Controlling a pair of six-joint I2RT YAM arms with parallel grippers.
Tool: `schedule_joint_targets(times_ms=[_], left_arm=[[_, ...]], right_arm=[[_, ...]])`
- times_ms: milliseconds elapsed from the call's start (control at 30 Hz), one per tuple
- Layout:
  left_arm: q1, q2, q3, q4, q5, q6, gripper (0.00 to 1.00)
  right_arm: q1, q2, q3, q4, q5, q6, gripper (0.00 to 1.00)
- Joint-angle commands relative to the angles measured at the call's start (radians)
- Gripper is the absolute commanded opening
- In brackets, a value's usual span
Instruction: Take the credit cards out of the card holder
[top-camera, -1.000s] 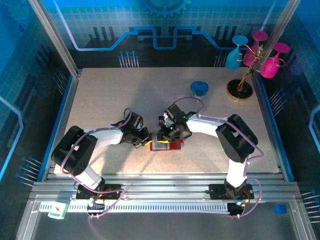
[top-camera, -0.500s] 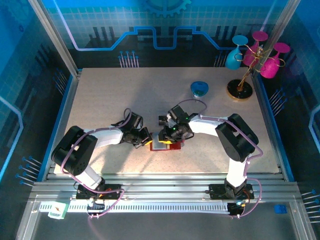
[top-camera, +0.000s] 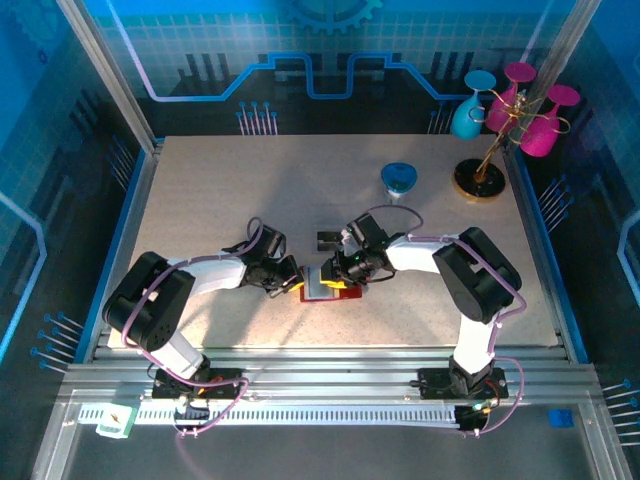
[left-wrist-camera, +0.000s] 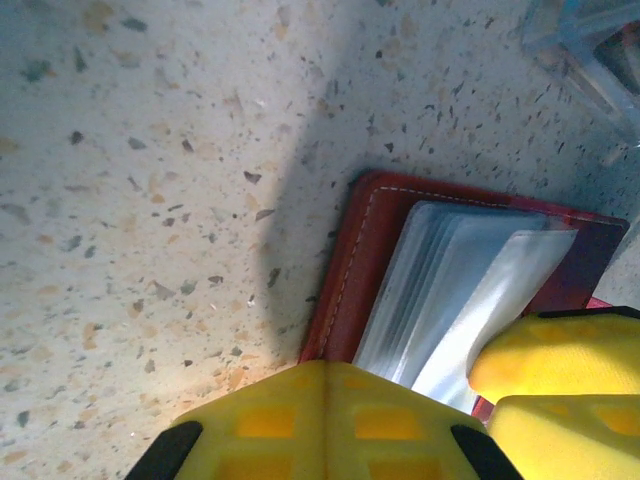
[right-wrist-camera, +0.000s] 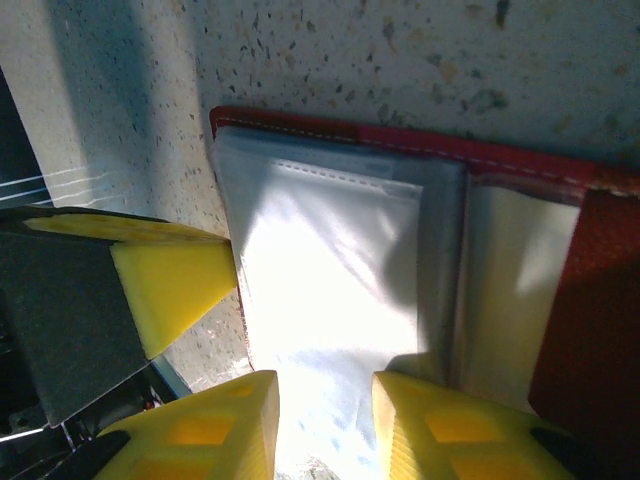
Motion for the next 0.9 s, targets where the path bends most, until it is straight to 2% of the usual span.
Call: schedule_joint_targets(times_ms=[0, 233, 433, 867], left_arm=[[-0.005, -0.012, 0.013, -0.049, -0.019, 0.025, 0.08], [-0.010, -0.080, 0.039, -0.030, -0.014, 0.021, 0.20], [-0.039, -0.068, 0.073, -0.010, 0.009, 0.013, 0.30], [-0.055, -0.020, 0.079, 0.009, 0.016, -0.009, 0.32]], right_arm=[[-0.017, -0.009, -0.042, 0.040, -0.011, 0.032, 0.32], [-0.032, -0.001, -0.102, 0.133, -0.047, 0.066, 0.31], [-0.045, 0.000, -0.118, 0.150, -0.062, 0.067, 0.31], [-0.054, -0.012, -0.126, 0.140, -0.060, 0.059, 0.30]])
